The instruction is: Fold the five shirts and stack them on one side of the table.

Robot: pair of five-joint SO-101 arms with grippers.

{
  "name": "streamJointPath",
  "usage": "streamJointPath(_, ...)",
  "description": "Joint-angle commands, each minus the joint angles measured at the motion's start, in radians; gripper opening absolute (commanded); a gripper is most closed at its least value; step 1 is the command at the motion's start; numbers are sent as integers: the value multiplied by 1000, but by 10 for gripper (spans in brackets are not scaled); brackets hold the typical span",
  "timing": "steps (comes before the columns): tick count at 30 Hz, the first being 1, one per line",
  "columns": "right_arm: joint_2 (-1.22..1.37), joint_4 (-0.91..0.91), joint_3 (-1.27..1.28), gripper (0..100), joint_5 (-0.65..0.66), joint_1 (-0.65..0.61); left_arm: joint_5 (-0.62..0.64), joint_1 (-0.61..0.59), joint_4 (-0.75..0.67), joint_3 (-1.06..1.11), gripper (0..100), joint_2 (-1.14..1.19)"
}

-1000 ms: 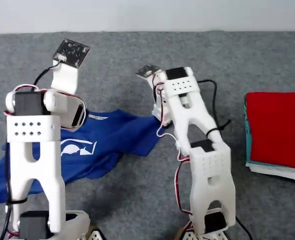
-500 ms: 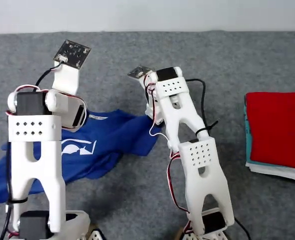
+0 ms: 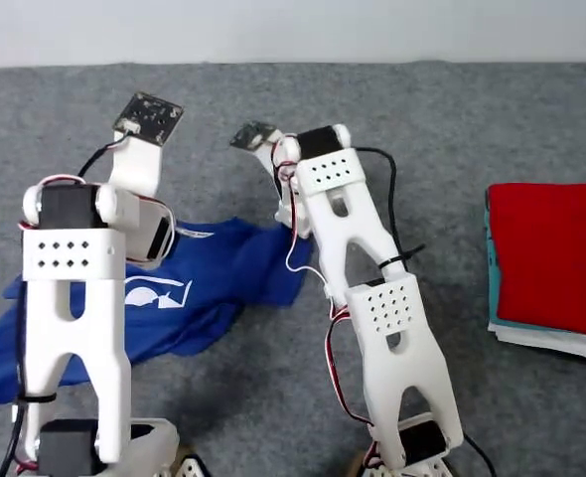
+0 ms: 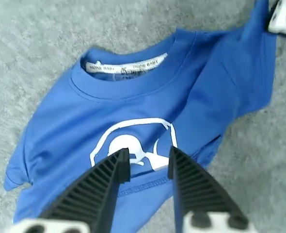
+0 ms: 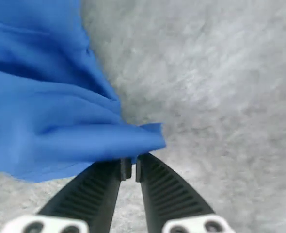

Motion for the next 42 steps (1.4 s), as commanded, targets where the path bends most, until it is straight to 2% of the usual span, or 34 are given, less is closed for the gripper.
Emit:
streamJointPath(1, -140, 41, -68, 11, 11, 47, 3, -5, -20, 4, 133, -40)
streamJointPath(4, -248, 42, -64, 11, 5, 101, -3, -5, -18, 4, 133, -40)
streamJointPath(14, -484, 42, -49, 11, 3, 294, -161, 11, 28, 79, 135, 12)
streamJointPath(20, -529, 41, 118, 11, 2, 278, -157, 150, 43, 50, 143, 152)
streamJointPath(24, -553, 41, 155, 11, -8, 271, -101, 304, 40, -24, 221, 216)
streamJointPath(26, -582, 38, 155, 11, -28, 274, -68, 359, 14, -59, 229, 247)
streamJointPath(30, -611, 39, 160, 11, -28, 289, -20, 390, -58, -105, 229, 328)
streamJointPath(35, -657, 39, 98, 11, -32, 294, -17, 402, -52, -125, 229, 420)
streamJointPath(42, -671, 39, 97, 11, -32, 294, -15, 532, -100, -124, 229, 439)
